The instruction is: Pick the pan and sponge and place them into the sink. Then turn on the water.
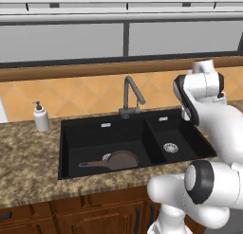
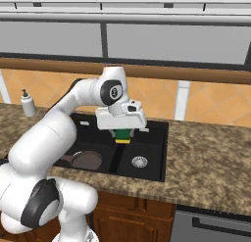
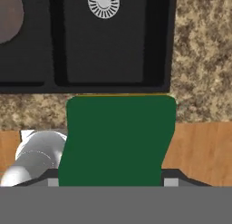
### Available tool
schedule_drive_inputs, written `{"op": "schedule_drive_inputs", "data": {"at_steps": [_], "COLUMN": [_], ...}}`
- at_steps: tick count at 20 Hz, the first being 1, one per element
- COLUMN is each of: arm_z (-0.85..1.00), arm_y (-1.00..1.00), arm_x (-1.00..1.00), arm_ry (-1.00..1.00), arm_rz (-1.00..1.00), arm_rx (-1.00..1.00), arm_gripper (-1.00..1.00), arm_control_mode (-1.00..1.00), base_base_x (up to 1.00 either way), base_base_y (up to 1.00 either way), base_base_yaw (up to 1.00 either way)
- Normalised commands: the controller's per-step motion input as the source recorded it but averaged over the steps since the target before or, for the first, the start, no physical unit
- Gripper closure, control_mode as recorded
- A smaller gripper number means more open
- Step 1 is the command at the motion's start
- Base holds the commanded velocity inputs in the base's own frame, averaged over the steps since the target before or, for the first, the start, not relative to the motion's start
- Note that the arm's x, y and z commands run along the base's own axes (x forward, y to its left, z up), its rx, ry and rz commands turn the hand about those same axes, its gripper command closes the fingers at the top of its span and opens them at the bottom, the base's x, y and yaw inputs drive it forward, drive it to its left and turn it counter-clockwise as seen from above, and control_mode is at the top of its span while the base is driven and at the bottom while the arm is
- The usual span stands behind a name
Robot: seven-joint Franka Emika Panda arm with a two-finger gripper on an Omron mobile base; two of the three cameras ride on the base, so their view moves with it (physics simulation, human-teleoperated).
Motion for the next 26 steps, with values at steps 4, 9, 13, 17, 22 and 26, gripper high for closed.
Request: {"op": "schedule_drive_inputs", "data": {"at_steps": [4, 9, 13, 17, 22, 26], "arm_z": [0.20, 0.16, 0.15, 0.07, 0.00, -0.03], "arm_y": [0.84, 0.80, 0.81, 0.85, 0.97, 1.00], "arm_x": [-0.20, -0.22, -0.25, -0.04, 0.00, 0.18], "arm_ry": [0.00, 0.00, 0.00, 0.00, 0.00, 0.00], "arm_rz": [0.31, 0.35, 0.31, 0.27, 0.25, 0.16], "arm_rx": [0.05, 0.06, 0.08, 0.08, 0.07, 0.01], "arm_gripper": [1.00, 1.00, 1.00, 1.00, 1.00, 1.00], "arm_control_mode": [-1.00, -1.00, -1.00, -1.00, -1.00, -1.00], "base_base_x": [0.00, 0.00, 0.00, 0.00, 0.00, 0.00], "base_base_y": [0.00, 0.00, 0.00, 0.00, 0.00, 0.00], "base_base_yaw": [0.00, 0.00, 0.00, 0.00, 0.00, 0.00]}}
